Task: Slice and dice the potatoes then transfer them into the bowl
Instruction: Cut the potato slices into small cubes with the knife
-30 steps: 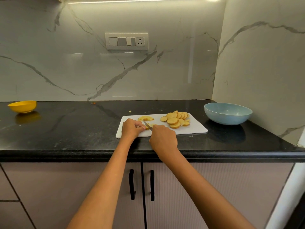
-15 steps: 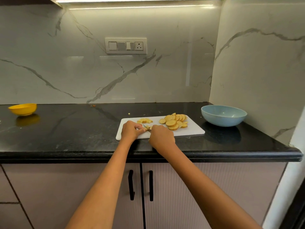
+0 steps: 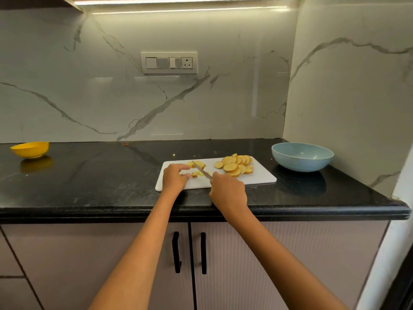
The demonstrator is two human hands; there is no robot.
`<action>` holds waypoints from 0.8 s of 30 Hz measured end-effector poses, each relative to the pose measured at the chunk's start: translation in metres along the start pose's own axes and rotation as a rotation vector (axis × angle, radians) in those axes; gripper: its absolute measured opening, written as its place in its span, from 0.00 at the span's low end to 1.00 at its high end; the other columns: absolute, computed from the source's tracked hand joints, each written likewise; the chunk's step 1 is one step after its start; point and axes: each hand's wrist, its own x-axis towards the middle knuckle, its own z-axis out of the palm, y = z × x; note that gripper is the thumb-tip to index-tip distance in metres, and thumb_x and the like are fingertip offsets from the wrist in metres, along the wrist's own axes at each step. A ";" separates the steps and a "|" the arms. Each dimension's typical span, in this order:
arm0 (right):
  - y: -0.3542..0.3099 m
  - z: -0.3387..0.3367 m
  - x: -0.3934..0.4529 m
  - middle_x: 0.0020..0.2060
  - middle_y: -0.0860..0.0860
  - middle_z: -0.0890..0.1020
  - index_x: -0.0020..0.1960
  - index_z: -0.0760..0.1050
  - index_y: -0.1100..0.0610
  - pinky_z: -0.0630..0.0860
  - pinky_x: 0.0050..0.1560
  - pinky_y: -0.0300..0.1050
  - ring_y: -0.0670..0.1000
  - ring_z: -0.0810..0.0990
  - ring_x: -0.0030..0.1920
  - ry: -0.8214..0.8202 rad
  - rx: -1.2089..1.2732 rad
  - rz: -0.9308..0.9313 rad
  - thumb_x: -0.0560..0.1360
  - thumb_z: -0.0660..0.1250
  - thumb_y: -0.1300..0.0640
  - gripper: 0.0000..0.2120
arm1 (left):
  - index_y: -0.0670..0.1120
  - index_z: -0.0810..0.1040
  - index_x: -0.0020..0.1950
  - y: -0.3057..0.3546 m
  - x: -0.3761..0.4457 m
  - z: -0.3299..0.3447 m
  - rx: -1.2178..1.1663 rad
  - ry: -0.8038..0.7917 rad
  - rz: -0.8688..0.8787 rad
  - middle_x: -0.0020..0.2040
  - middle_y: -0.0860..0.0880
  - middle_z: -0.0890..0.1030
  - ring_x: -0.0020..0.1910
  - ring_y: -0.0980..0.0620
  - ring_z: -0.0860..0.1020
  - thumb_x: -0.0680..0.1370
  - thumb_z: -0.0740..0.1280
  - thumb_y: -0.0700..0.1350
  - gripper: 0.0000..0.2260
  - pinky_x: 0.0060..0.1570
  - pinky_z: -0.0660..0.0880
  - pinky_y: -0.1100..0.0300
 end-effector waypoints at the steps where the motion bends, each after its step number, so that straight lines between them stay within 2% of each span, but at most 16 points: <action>1: 0.002 0.001 0.000 0.48 0.54 0.80 0.63 0.69 0.59 0.67 0.38 0.42 0.54 0.79 0.46 0.010 -0.054 -0.039 0.79 0.57 0.59 0.13 | 0.40 0.80 0.56 0.001 0.000 0.000 0.004 0.025 0.024 0.61 0.43 0.77 0.62 0.46 0.74 0.75 0.66 0.32 0.12 0.59 0.67 0.61; 4: 0.004 0.004 0.000 0.47 0.54 0.80 0.66 0.65 0.58 0.65 0.36 0.43 0.53 0.80 0.44 0.039 -0.131 -0.101 0.79 0.56 0.61 0.15 | 0.44 0.80 0.51 0.005 -0.001 0.000 0.063 0.057 0.120 0.62 0.45 0.75 0.64 0.46 0.69 0.73 0.59 0.26 0.18 0.59 0.65 0.62; 8: 0.004 0.008 0.001 0.47 0.54 0.79 0.66 0.66 0.59 0.66 0.36 0.42 0.53 0.80 0.45 0.073 -0.172 -0.119 0.80 0.56 0.61 0.15 | 0.50 0.79 0.50 0.005 -0.001 0.003 0.199 -0.028 0.198 0.65 0.48 0.70 0.68 0.47 0.62 0.71 0.56 0.24 0.24 0.62 0.63 0.58; 12: 0.005 0.012 0.002 0.48 0.53 0.79 0.66 0.66 0.59 0.67 0.36 0.41 0.52 0.80 0.46 0.080 -0.184 -0.129 0.80 0.56 0.61 0.15 | 0.52 0.74 0.61 0.004 -0.003 0.006 0.306 -0.161 0.165 0.71 0.47 0.60 0.72 0.47 0.53 0.72 0.55 0.25 0.27 0.64 0.61 0.55; 16: 0.006 0.014 0.004 0.48 0.53 0.79 0.68 0.65 0.60 0.66 0.36 0.41 0.52 0.80 0.46 0.084 -0.214 -0.128 0.80 0.56 0.62 0.17 | 0.51 0.67 0.66 0.006 -0.003 0.006 0.298 -0.155 0.162 0.72 0.46 0.58 0.72 0.46 0.51 0.71 0.55 0.25 0.29 0.64 0.63 0.53; 18: 0.007 0.016 0.005 0.48 0.53 0.79 0.68 0.65 0.60 0.67 0.36 0.41 0.51 0.80 0.46 0.075 -0.223 -0.113 0.80 0.57 0.62 0.17 | 0.49 0.66 0.66 0.005 -0.003 0.006 0.257 -0.126 0.141 0.70 0.46 0.60 0.71 0.46 0.53 0.73 0.56 0.27 0.26 0.64 0.61 0.54; 20: 0.006 0.017 0.005 0.48 0.53 0.80 0.70 0.63 0.60 0.68 0.37 0.41 0.51 0.80 0.46 0.068 -0.219 -0.079 0.79 0.57 0.62 0.19 | 0.46 0.67 0.64 0.003 -0.001 0.007 0.229 -0.072 0.106 0.68 0.44 0.63 0.69 0.46 0.55 0.76 0.61 0.34 0.18 0.64 0.60 0.57; 23: 0.007 0.018 0.009 0.49 0.53 0.80 0.74 0.57 0.60 0.72 0.40 0.42 0.52 0.80 0.46 0.070 -0.186 -0.037 0.80 0.56 0.62 0.23 | 0.44 0.75 0.57 -0.002 -0.001 0.006 0.198 -0.051 0.059 0.66 0.43 0.65 0.69 0.44 0.56 0.76 0.67 0.44 0.11 0.66 0.59 0.53; 24: 0.008 0.018 0.010 0.49 0.53 0.80 0.73 0.59 0.60 0.71 0.40 0.42 0.52 0.80 0.46 0.071 -0.176 -0.041 0.80 0.56 0.62 0.22 | 0.44 0.76 0.55 -0.002 -0.001 0.007 0.193 -0.061 0.061 0.66 0.43 0.65 0.69 0.44 0.56 0.75 0.68 0.45 0.10 0.66 0.59 0.51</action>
